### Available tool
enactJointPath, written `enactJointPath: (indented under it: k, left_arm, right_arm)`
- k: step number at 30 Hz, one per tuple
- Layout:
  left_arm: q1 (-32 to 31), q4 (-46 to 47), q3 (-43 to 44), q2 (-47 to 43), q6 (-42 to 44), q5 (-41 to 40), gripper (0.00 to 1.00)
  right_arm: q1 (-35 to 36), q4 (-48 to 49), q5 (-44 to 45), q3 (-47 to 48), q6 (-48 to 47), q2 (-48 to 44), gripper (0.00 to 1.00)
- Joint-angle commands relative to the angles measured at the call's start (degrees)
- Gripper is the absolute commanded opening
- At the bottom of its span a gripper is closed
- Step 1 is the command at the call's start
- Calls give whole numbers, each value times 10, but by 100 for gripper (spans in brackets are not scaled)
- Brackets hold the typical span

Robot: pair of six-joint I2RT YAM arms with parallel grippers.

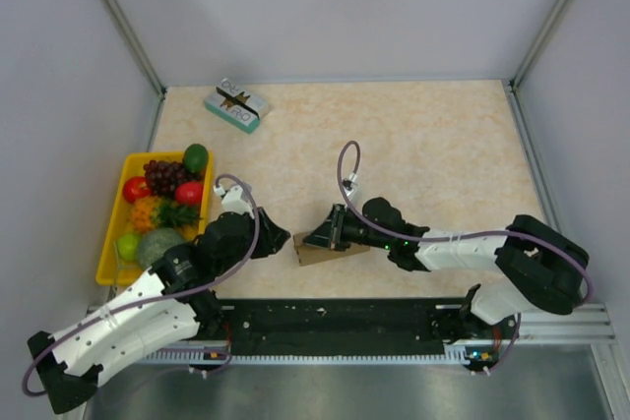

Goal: Fold the paper box

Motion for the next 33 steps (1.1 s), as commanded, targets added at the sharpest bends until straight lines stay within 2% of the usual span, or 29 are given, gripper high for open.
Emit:
enactJointPath:
  k: [1,5,8,11,14,18,21,25,27,30,33]
  left_arm:
    - [2,83,-17,6,-2,-21,35]
    - [6,107,-14,54,7,-33,27]
    - [6,121,-8,75,15,-31,26]
    - [6,145,-15,93,15,-12,26]
    - [7,171,-36,115,1,23,22]
    - [5,188,-68,137,-20,68,15]
    - [4,240,-125,123,-54,94,14]
    - [0,242,-153,86,-68,80,13]
    - [-1,197,-131,59,-50,64,15]
    - [-1,144,-83,36,-22,39,22]
    - [0,159,-59,33,-10,43,24]
  right_arm:
    - [-23,-86,11,21,-33,-59,0]
    - [-36,-120,2,31,-44,-90,1]
    - [-58,-131,-1,26,-49,-104,2]
    - [-83,-133,-16,13,-50,-116,2]
    - [-87,-129,-16,-12,-51,-120,2]
    - [-87,-76,-15,-72,-32,-105,0]
    - [-87,-15,-21,-123,-17,-74,0]
    - [-85,38,-33,-152,0,-56,0]
    - [-85,11,-36,-137,-13,-76,0]
    - [-88,-86,-30,-82,-46,-122,0]
    - [-97,-157,-27,-32,-69,-167,0]
